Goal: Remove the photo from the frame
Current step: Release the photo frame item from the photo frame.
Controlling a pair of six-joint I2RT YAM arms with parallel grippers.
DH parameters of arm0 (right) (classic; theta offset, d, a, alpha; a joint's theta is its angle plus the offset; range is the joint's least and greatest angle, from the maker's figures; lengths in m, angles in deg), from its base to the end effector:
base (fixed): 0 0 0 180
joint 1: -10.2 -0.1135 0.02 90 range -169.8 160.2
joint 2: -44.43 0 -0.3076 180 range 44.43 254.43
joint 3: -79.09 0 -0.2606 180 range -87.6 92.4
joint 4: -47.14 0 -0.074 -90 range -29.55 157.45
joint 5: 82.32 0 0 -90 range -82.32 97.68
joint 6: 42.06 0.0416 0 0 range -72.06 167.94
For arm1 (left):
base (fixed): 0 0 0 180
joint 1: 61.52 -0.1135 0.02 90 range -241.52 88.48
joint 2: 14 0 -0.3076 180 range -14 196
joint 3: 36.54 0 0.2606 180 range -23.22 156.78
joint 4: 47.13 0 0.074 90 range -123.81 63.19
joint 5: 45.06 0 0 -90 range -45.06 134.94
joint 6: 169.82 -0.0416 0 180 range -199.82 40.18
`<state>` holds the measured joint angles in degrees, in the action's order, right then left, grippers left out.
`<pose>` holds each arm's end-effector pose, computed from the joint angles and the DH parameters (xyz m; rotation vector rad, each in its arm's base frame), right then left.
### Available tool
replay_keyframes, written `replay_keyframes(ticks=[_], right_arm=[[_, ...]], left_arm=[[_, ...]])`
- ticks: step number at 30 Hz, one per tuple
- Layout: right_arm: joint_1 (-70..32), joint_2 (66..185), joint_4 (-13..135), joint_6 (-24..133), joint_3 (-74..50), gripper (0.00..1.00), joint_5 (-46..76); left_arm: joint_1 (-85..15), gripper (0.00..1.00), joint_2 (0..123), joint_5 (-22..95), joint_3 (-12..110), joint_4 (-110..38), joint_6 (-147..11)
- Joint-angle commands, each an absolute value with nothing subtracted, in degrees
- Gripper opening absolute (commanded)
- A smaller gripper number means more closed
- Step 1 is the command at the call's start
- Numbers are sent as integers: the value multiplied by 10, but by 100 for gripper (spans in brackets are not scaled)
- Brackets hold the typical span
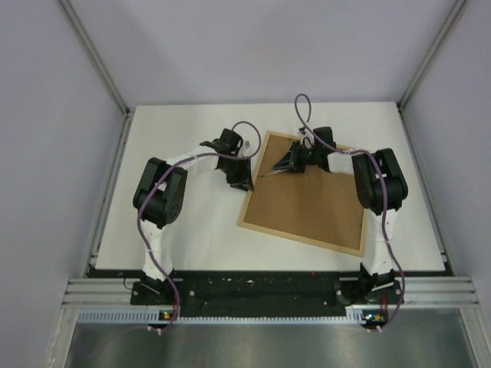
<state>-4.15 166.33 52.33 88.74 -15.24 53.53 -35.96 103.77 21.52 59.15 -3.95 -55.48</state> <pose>0.4479 0.1454 0.1525 0.1024 2.4241 1.3914 0.4004 -0.2098 0.1858 0.1580 2.8151 -0.7899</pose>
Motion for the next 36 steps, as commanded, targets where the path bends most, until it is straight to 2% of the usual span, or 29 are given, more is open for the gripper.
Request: replay_keyframes(ticks=[1,36], right_arm=[[-36,1683,536,891,-157,0,499],[-86,1728,484,975,-116,0,485]], left_arm=[[-352,33,1003,221,591,-54,-556],[-323,30,1000,210,597,-54,-557]])
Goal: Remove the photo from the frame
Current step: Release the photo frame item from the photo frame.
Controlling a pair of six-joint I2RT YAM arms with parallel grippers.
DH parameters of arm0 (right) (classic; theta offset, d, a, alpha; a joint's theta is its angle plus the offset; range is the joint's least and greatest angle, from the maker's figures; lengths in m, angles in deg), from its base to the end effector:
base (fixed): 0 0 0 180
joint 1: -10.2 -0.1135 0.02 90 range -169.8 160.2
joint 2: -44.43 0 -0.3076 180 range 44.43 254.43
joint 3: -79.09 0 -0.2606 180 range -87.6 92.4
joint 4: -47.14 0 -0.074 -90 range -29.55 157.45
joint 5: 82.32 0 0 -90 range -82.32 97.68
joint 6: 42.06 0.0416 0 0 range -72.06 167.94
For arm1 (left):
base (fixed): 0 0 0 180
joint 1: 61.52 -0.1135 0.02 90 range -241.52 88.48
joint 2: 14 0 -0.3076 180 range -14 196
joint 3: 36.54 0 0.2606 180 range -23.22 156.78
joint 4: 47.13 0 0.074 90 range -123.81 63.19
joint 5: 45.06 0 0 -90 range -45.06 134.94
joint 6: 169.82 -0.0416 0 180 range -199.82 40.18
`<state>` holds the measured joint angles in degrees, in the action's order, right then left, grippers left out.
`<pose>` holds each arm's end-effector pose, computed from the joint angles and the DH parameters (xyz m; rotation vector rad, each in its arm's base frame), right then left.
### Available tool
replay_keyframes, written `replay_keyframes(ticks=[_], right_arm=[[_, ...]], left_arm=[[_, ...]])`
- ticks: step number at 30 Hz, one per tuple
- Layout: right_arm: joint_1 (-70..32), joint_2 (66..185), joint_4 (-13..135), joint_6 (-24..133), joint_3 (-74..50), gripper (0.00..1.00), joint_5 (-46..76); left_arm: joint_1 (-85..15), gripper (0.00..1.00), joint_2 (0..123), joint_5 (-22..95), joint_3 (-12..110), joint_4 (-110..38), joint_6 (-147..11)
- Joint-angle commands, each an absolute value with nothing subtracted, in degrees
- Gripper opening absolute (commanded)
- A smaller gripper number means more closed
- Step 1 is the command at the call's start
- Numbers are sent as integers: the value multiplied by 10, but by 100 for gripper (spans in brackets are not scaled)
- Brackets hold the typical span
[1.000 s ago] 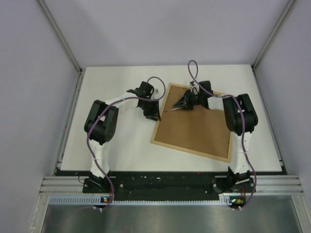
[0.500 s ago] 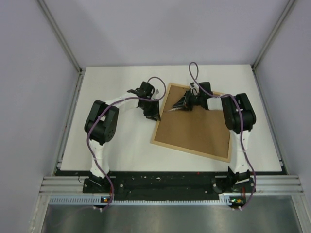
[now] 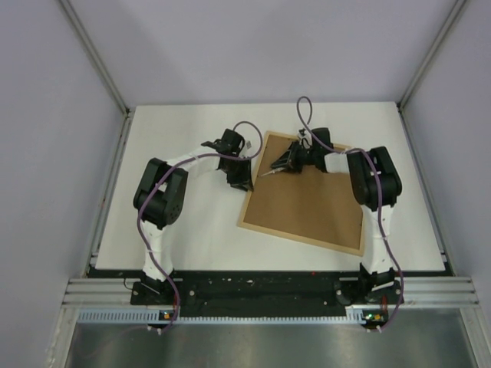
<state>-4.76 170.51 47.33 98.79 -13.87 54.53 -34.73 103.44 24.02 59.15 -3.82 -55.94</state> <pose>0.4587 0.1540 0.1332 0.2702 2.4369 1.4927 0.3962 -0.2167 0.1876 0.1862 2.8083 -0.7353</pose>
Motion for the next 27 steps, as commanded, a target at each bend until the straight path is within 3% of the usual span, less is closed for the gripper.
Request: replay_keyframes(ticks=[1,15,27], right_arm=[[-90,1729,486,975,-112,0,480],[-160,1662,682,900,10,0,344],[-226,1676,786,857,129,0,284]], left_arm=[[-322,30,1000,210,596,-54,-557],[-310,28,994,215,598,-52,-560],[-306,28,998,214,603,-51,-558]])
